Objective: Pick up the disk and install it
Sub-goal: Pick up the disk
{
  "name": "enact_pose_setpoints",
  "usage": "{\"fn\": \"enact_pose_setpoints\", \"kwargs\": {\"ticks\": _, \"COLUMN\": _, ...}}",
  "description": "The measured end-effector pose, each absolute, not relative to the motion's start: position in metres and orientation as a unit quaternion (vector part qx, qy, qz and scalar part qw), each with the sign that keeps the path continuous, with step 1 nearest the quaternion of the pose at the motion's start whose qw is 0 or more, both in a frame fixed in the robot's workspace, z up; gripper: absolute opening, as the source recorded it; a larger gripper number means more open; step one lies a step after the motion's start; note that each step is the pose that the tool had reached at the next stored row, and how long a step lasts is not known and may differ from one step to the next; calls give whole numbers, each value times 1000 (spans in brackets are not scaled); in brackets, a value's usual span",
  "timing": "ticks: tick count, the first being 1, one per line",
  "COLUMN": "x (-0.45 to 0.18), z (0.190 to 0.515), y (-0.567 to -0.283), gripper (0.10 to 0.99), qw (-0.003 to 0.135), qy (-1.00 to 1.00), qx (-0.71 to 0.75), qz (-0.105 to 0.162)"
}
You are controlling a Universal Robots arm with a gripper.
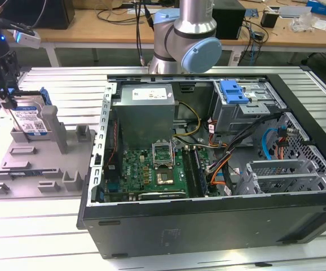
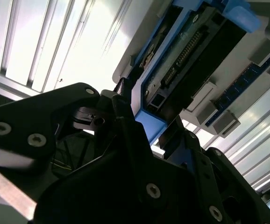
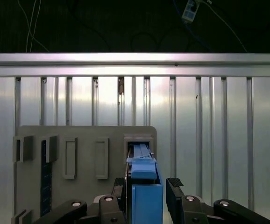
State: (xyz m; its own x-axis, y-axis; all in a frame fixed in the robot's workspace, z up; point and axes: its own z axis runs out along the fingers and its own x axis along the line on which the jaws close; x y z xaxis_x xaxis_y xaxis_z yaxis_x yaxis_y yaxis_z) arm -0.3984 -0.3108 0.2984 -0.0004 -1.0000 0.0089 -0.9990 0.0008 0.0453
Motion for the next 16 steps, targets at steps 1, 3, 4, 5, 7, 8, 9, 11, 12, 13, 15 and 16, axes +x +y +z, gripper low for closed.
{"fn": "enact_pose_setpoints", "kwargs": {"ticks": 1, "x": -398, "z": 298, "y": -311, "gripper": 482, "qw": 19, "qy": -707, "qx": 707, "qz": -13}}
{"fn": "enact_pose_setpoints", "kwargs": {"ticks": 3, "x": -398, "z": 298, "y": -311, "gripper": 482, "qw": 19, "qy": -707, "qx": 707, "qz": -13}}
{"fn": "enact_pose_setpoints", "kwargs": {"ticks": 4, "x": -398, "z": 298, "y": -311, "gripper": 482, "qw": 19, "qy": -707, "qx": 707, "qz": -13}}
{"fn": "enact_pose_setpoints", "kwargs": {"ticks": 5, "x": -398, "z": 298, "y": -311, "gripper": 482, "qw": 19, "qy": -707, "qx": 707, "qz": -13}}
{"fn": "enact_pose_setpoints", "kwargs": {"ticks": 7, "x": -398, "z": 298, "y": -311, "gripper": 482, "qw": 19, "qy": -707, "qx": 707, "qz": -13}}
{"fn": "enact_pose_setpoints", "kwargs": {"ticks": 8, "x": -398, "z": 298, "y": -311, "gripper": 482, "qw": 19, "qy": -707, "qx": 707, "qz": -13}}
{"fn": "enact_pose_setpoints", "kwargs": {"ticks": 9, "x": -398, "z": 298, "y": -311, "gripper": 482, "qw": 19, "qy": -707, "qx": 707, "qz": -13}}
{"fn": "enact_pose_setpoints", "kwargs": {"ticks": 11, "x": -399, "z": 298, "y": -311, "gripper": 482, "qw": 19, "qy": -707, "qx": 707, "qz": -13}}
{"fn": "enact_pose_setpoints", "kwargs": {"ticks": 12, "x": -399, "z": 298, "y": -311, "gripper": 482, "qw": 19, "qy": -707, "qx": 707, "qz": -13}}
{"fn": "enact_pose_setpoints", "kwargs": {"ticks": 13, "x": -399, "z": 298, "y": -311, "gripper": 482, "qw": 19, "qy": -707, "qx": 707, "qz": -13}}
{"fn": "enact_pose_setpoints", "kwargs": {"ticks": 15, "x": -399, "z": 298, "y": -311, "gripper": 392, "qw": 19, "qy": -707, "qx": 707, "qz": -13}}
{"fn": "enact_pose_setpoints", "kwargs": {"ticks": 16, "x": -399, "z": 298, "y": -311, "gripper": 392, "qw": 19, "qy": -707, "qx": 707, "qz": -13}}
